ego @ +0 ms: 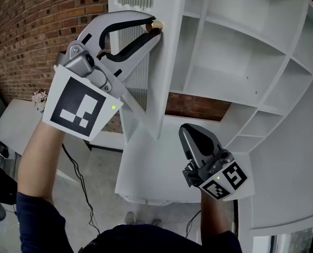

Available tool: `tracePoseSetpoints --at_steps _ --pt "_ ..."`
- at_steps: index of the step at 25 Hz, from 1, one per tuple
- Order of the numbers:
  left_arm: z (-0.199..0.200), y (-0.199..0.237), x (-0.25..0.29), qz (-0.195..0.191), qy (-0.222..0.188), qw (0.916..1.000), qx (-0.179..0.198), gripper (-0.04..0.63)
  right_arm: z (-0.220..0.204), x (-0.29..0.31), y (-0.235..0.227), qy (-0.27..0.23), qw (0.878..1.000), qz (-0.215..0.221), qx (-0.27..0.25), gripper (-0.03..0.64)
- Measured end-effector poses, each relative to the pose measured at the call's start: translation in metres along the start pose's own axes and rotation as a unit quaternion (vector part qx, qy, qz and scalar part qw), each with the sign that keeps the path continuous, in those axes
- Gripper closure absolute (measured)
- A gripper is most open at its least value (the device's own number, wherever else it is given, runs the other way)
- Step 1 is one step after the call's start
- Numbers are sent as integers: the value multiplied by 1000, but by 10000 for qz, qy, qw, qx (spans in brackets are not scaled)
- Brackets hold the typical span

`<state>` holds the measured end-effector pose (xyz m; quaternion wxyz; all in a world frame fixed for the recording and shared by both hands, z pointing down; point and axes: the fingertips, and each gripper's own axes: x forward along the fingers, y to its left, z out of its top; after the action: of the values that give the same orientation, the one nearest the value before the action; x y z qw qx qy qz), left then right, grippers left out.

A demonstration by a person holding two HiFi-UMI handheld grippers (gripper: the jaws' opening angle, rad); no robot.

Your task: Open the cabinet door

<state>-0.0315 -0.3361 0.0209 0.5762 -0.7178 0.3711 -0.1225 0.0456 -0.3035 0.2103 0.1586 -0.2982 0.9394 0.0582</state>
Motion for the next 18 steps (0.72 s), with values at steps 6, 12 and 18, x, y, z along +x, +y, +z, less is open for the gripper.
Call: tracePoseSetpoints --at_steps 6,12,18 --pt "-2 7 -23 158 39 9999 -57 515 -2 9 11 33 9999 137 1 591" --pt "-10 17 -51 280 -21 9994 -192 512 -7 24 32 71 9998 197 -17 591" --pt "-11 18 -58 366 -40 9991 -201 512 -12 26 35 105 9996 248 10 591"
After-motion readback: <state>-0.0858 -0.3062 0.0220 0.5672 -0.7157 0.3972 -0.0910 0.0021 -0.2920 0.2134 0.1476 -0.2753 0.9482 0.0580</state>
